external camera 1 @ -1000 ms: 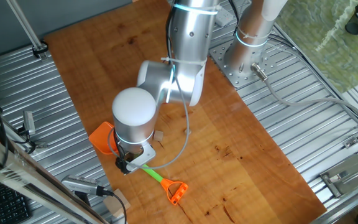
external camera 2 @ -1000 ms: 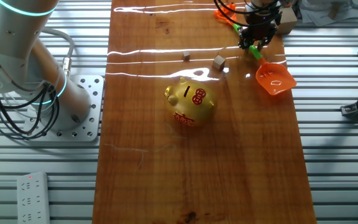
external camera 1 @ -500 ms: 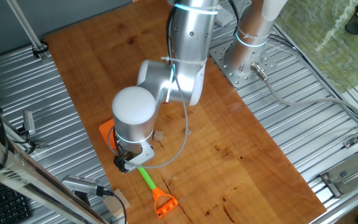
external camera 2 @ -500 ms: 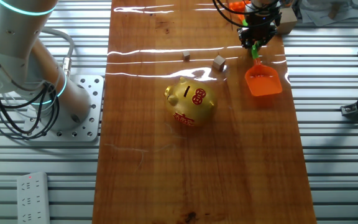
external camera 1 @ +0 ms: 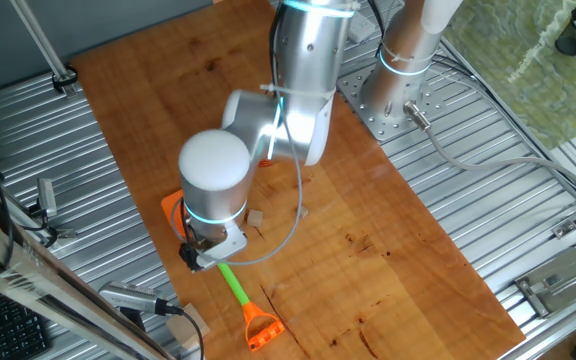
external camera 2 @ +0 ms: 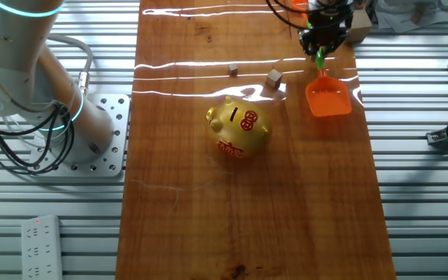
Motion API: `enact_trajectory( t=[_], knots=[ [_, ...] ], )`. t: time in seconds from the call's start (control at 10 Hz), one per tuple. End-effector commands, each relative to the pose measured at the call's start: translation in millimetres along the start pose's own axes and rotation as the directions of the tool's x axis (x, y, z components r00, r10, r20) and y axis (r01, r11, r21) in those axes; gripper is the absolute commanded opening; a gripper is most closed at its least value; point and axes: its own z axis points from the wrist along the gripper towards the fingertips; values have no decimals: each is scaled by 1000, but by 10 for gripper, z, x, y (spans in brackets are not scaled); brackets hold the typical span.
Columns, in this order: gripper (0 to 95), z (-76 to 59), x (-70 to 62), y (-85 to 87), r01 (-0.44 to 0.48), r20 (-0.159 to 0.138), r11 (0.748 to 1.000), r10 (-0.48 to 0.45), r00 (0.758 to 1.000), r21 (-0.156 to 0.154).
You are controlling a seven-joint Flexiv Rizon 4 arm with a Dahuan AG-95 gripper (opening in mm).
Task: Use a shovel to scoop up an object
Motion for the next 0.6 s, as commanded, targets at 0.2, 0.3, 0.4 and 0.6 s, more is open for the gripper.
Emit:
enact_trajectory(
  t=[0.2, 0.3, 0.4, 0.6],
  knots=[
    [0, -392, -13, 14, -72, 15, 997, 72, 997, 3],
    [0, -509, -16, 26, -127, 23, 992, 127, 992, 2],
    [0, -571, -18, 34, -144, 24, 990, 144, 989, 4],
    [0, -658, -14, 55, -201, 37, 980, 200, 979, 2]
  ],
)
